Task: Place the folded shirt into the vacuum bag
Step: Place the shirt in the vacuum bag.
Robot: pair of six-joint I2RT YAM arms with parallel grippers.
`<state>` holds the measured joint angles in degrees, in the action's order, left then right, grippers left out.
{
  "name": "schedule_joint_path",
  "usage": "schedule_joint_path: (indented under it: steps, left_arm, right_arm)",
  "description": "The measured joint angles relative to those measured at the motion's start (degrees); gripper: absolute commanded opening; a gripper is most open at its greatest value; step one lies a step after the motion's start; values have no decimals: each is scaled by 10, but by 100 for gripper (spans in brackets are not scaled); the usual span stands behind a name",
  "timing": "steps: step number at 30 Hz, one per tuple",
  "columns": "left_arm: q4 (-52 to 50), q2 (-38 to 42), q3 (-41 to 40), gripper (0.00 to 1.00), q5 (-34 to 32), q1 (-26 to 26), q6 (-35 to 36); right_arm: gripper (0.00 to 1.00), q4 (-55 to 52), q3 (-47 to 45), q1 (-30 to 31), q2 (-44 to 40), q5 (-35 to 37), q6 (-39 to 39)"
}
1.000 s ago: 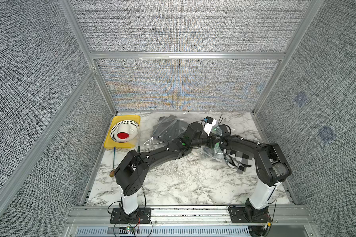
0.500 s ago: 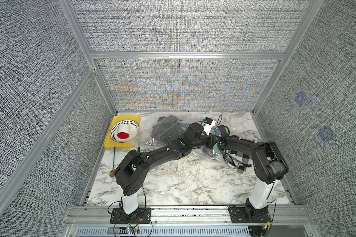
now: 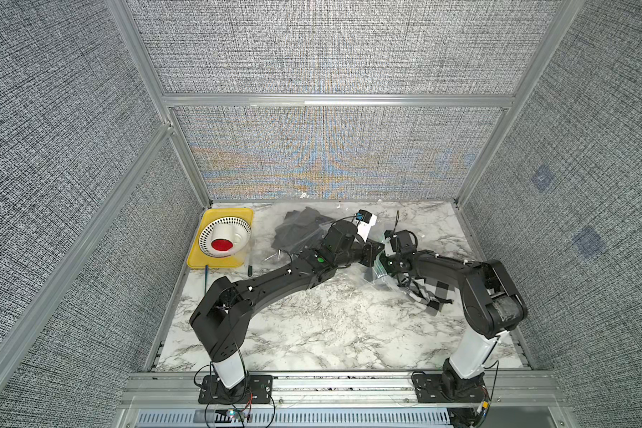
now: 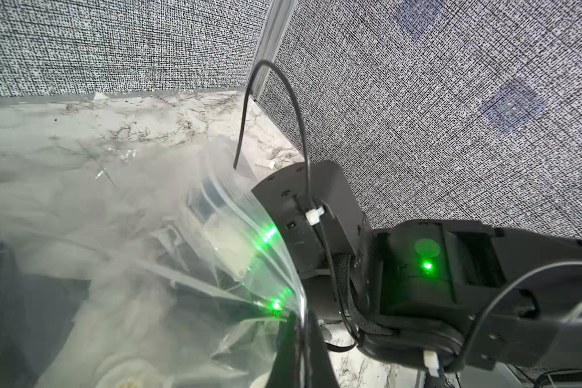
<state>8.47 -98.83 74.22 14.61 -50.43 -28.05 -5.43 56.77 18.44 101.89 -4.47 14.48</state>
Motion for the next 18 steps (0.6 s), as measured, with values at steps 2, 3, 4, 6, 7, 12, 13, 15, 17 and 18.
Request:
schedule_joint_path:
  steps: [2, 3, 4, 6, 7, 12, 13, 15, 17, 18]
  left_arm:
    - [-1, -1, 0, 0, 1, 0, 2]
    - [-1, -1, 0, 0, 2, 0, 2]
    - [-1, -2, 0, 0, 3, 0, 2]
    - [0, -6, 1, 0, 6, 0, 2]
    - [0, -8, 1, 0, 7, 0, 2]
    - [5, -14, 2, 0, 18, 0, 1]
    - [5, -16, 2, 0, 19, 0, 0]
    - [5, -17, 2, 0, 21, 0, 0]
    - [6, -18, 2, 0, 21, 0, -1]
    - [7, -18, 2, 0, 23, 0, -1]
  right_arm:
    - [99, -6, -2, 0, -16, -8, 3]
    - [98, -7, -2, 0, -26, -14, 3]
    - [99, -7, 0, 1, -36, -20, 3]
    - [98, -9, 5, 1, -47, -27, 3]
    - [98, -10, 9, 2, -49, -31, 3]
    - [98, -29, 15, 3, -29, -28, 4]
    - [96, -35, 15, 3, -24, -24, 5]
    - [91, -43, 16, 3, -14, -17, 8]
    - [84, -49, 19, 3, -3, -11, 8]
    - [83, -51, 23, 3, 5, -5, 9]
